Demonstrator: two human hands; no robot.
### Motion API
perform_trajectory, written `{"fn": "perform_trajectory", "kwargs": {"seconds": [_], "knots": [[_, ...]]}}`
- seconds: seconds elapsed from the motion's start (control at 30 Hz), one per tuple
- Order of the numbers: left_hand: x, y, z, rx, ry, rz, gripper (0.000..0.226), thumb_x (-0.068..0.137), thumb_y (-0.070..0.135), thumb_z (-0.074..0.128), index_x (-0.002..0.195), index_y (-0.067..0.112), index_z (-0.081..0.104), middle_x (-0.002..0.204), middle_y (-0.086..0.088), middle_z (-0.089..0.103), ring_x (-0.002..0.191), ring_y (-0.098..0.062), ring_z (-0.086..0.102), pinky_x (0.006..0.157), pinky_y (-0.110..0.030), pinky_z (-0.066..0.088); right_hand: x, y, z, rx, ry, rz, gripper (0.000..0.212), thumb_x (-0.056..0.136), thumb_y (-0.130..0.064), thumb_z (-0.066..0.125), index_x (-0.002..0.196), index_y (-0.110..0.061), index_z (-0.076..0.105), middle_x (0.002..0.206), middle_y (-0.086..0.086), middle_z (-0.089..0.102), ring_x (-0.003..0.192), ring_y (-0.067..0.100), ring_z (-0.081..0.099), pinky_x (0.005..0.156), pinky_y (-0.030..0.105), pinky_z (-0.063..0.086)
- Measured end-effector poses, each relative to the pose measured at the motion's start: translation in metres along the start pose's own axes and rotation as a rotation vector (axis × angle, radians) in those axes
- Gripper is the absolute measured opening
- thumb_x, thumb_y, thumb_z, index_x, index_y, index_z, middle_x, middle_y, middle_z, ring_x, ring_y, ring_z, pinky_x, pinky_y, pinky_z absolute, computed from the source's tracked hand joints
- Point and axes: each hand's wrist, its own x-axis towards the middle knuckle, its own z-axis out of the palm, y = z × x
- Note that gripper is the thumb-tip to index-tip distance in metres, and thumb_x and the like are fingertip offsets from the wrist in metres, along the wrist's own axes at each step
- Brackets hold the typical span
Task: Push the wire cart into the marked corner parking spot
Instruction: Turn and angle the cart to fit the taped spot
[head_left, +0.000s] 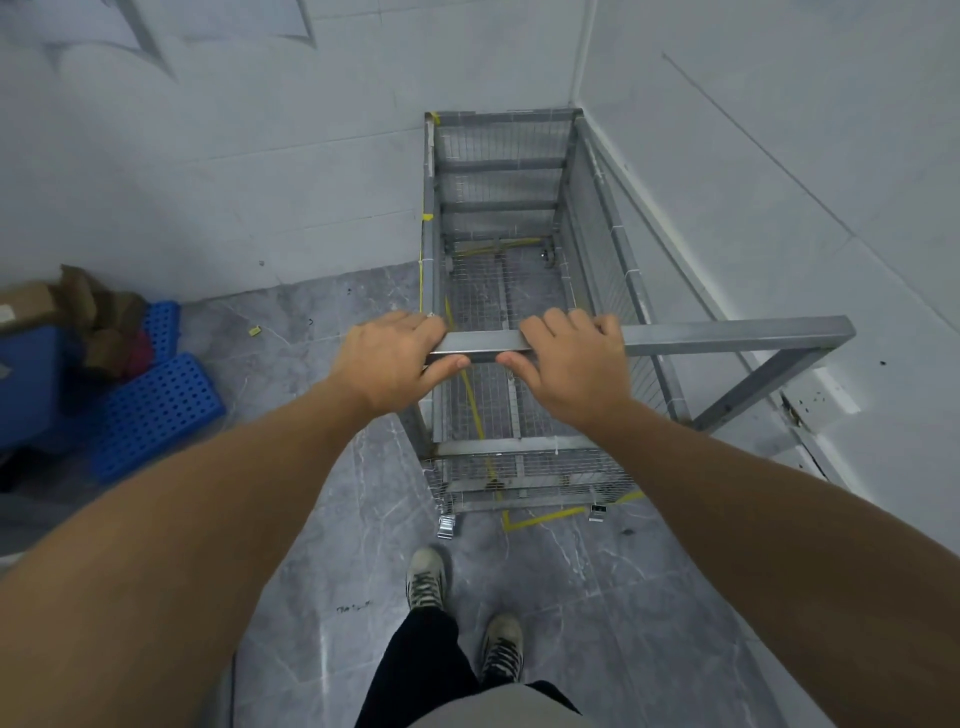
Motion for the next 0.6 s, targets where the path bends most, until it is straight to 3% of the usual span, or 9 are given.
{"fn": "perform_trajectory", "kwargs": {"seconds": [0.6], "knots": [[-0.0002, -0.0046, 0.0000, -0.094, -0.011, -0.004, 0.051, 0.089, 0.065, 0.035, 0.084, 0.018, 0.054, 0.071, -0.002, 0.062, 0.065, -0.023, 0.056, 0.054, -0.029, 0.035, 0.0008, 0.0034, 0.0024, -0.038, -0.032, -0.020, 0.050, 0.097, -0.066, 0.035, 0.092, -0.021, 0.056, 0.084, -0.001, 0.060, 0.076, 0.024, 0.054, 0.071, 0.039, 0.036]]}}
